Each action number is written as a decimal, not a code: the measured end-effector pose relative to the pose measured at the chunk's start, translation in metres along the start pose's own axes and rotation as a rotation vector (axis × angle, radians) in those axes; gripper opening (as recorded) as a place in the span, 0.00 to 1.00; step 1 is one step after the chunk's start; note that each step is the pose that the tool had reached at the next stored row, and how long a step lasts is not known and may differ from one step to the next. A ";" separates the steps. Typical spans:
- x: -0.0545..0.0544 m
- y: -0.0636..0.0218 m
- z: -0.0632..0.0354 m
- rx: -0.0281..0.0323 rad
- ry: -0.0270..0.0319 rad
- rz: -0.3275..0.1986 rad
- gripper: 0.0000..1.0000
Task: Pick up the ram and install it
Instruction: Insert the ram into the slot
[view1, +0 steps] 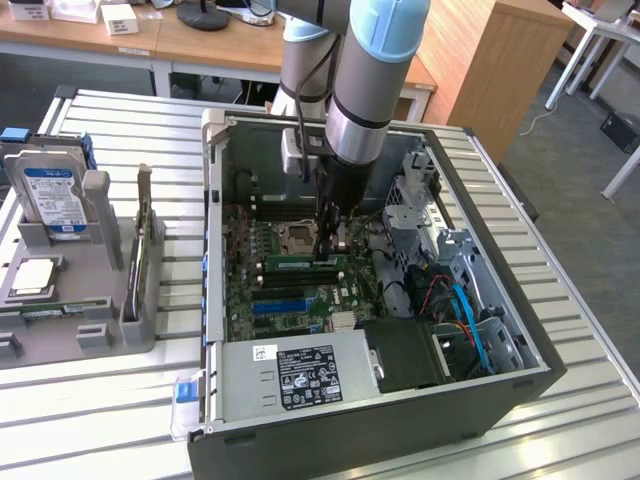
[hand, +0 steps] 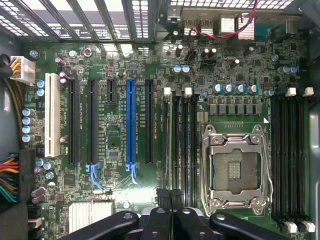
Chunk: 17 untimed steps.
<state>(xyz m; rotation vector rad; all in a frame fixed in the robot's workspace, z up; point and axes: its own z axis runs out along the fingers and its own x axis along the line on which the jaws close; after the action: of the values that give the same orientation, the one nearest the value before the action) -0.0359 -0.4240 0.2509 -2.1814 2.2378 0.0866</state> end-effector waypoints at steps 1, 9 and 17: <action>0.000 0.0000 0.0000 0.0000 0.0000 0.000 0.12; 0.000 0.0000 0.0020 0.0000 0.0000 0.000 0.12; 0.000 0.0000 0.0021 -0.0003 0.0001 -0.005 0.12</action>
<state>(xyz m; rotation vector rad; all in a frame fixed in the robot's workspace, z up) -0.0360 -0.4240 0.2488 -2.1872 2.2322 0.0867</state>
